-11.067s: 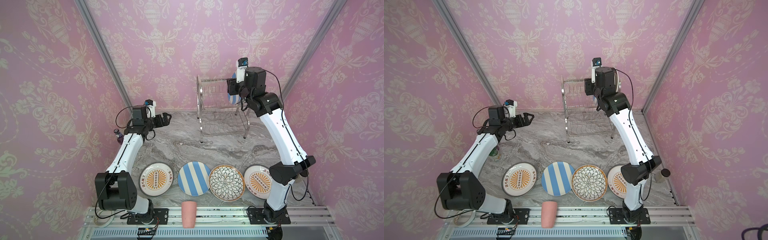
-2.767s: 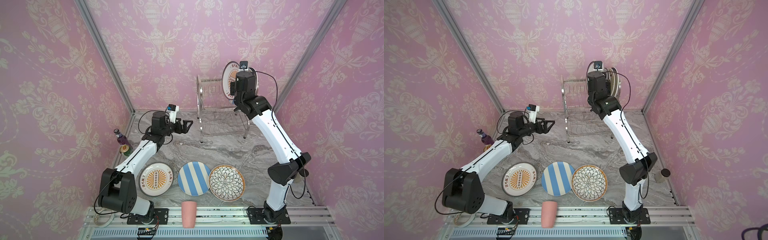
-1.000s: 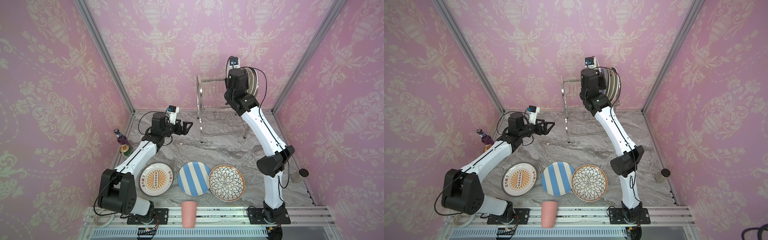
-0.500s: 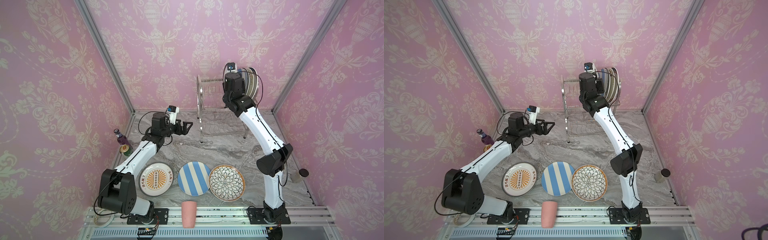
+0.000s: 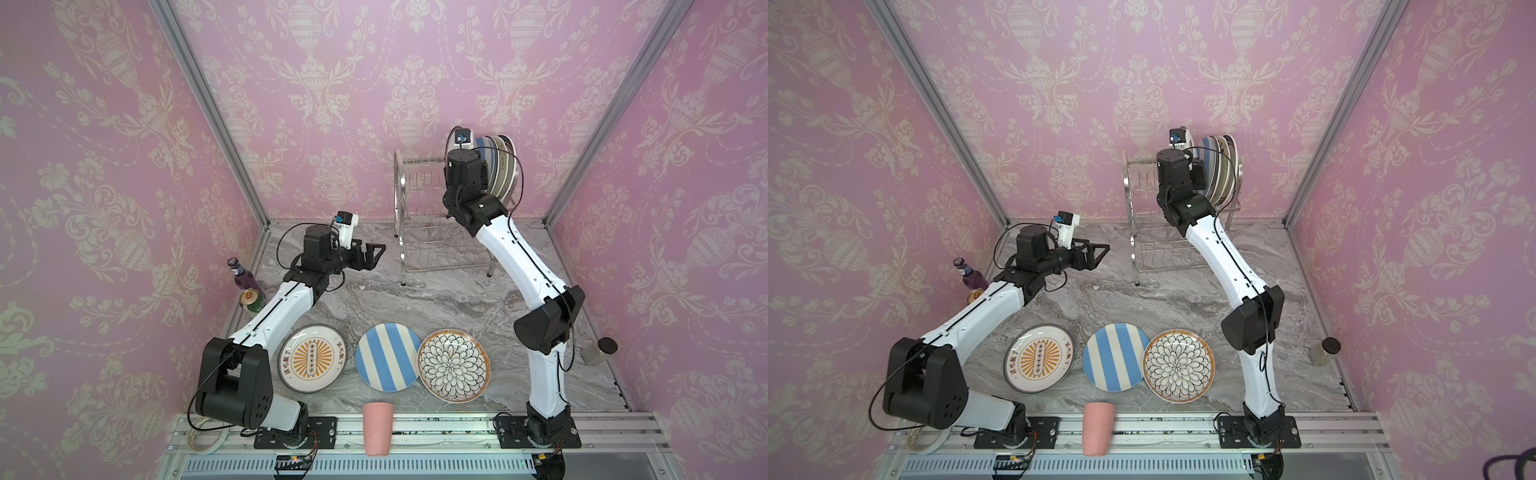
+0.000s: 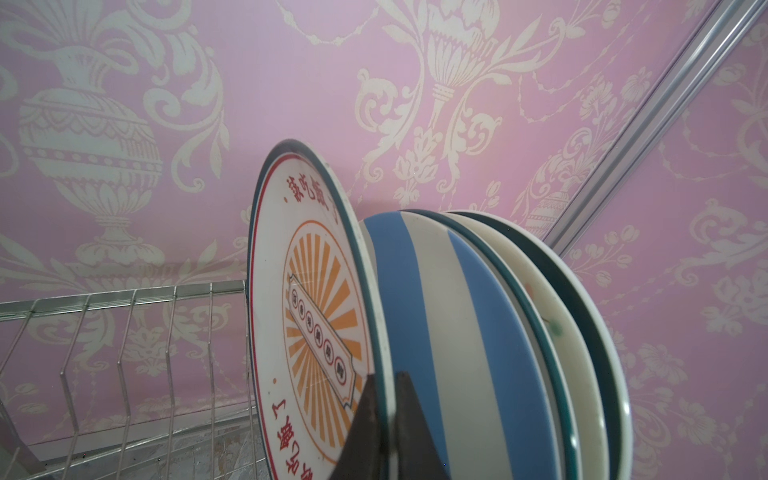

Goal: Load the plates into the dish rack
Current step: 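Lower the sunburst plate upright into the upper tier beside the striped plate, then open the right gripper and draw it back from the rack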

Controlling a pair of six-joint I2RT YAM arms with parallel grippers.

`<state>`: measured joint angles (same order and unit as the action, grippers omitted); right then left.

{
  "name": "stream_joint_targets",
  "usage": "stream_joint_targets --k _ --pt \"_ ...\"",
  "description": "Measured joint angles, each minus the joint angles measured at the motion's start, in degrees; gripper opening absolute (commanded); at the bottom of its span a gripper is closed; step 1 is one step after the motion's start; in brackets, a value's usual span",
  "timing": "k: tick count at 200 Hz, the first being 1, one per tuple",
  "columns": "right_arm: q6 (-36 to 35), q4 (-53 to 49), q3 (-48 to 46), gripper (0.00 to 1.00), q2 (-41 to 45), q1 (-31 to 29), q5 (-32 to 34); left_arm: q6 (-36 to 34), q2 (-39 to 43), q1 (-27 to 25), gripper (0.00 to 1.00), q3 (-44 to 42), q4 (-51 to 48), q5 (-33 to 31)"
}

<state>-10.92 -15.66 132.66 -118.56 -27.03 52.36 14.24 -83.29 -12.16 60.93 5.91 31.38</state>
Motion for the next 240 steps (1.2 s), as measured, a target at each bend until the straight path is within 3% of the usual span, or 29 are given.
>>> stream_joint_targets --k 27,95,115,198,240 --pt "-1.2 0.4 -0.3 0.16 0.1 -0.1 0.1 0.0 0.0 0.0 0.99 0.0 0.0 0.0" --pt "-6.1 1.1 -0.4 0.19 0.1 -0.8 0.7 0.0 0.0 0.0 0.99 0.0 0.1 0.0" --pt "-8.1 1.9 -0.4 0.32 0.1 -1.4 1.1 0.0 0.0 0.0 0.99 -0.2 0.2 0.0" --pt "-12.5 3.0 -0.4 0.42 1.2 -3.1 2.1 0.0 0.0 0.0 0.99 -0.4 0.4 0.0" --pt "-9.7 -0.9 -1.8 0.54 5.8 -3.8 0.2 0.0 0.0 0.0 0.99 -0.4 0.4 0.0"
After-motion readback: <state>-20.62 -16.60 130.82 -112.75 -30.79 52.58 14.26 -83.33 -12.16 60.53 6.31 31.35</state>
